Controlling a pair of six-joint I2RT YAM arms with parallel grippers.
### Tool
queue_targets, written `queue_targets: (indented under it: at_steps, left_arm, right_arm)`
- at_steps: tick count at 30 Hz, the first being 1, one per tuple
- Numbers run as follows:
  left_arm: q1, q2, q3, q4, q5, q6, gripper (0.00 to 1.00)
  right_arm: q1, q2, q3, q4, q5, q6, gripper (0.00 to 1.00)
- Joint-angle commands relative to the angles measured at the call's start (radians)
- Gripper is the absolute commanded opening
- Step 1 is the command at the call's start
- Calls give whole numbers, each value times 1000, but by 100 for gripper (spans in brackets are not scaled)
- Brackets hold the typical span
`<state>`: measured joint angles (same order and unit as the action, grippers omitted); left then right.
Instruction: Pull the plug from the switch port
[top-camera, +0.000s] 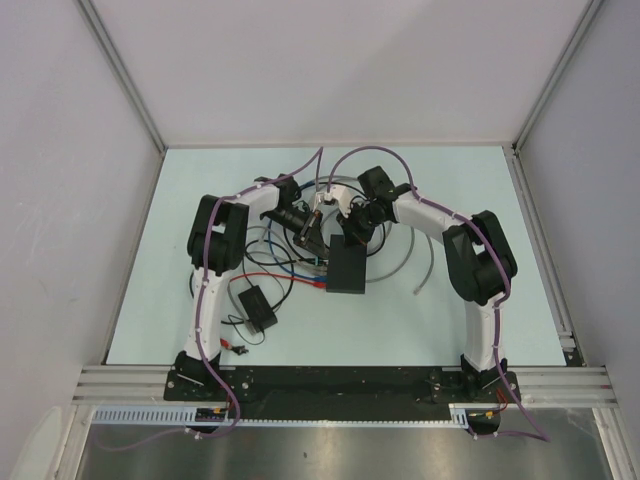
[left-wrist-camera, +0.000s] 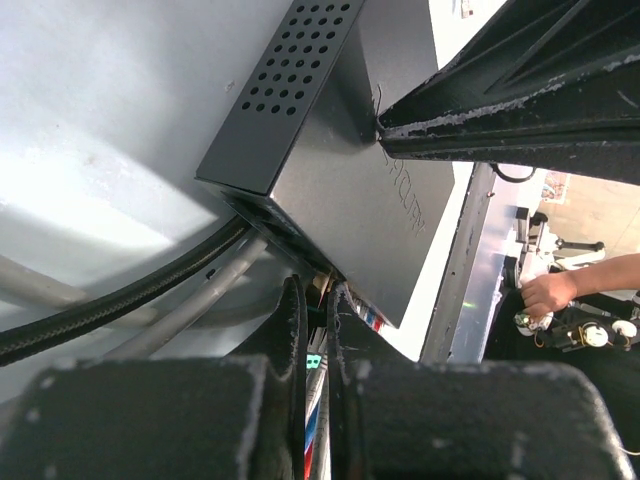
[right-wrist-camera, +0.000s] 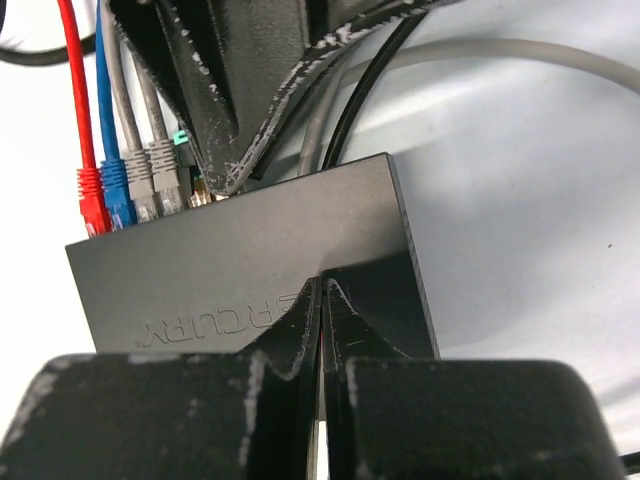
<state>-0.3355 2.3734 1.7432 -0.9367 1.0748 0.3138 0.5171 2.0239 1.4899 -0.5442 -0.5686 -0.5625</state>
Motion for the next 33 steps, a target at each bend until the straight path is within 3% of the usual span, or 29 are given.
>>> queue_targets:
  at_steps: [1, 11, 17, 24, 33]
  left_arm:
    - [-13, 27, 15, 59, -79, -4, 0]
    - [-11, 24, 85, 43, -124, 1, 0]
    - [-11, 6, -27, 26, -116, 44, 0]
    - [-7, 34, 177, -8, -225, 51, 0]
    - [-5, 15, 33, -46, -142, 94, 0]
  right_arm:
    - [34, 59, -54, -201, 1, -39, 0]
    - [38, 67, -57, -188, 13, -17, 0]
    - [37, 65, -59, -189, 18, -19, 0]
    - [41, 64, -59, -181, 21, -19, 0]
    - [37, 64, -59, -181, 27, -16, 0]
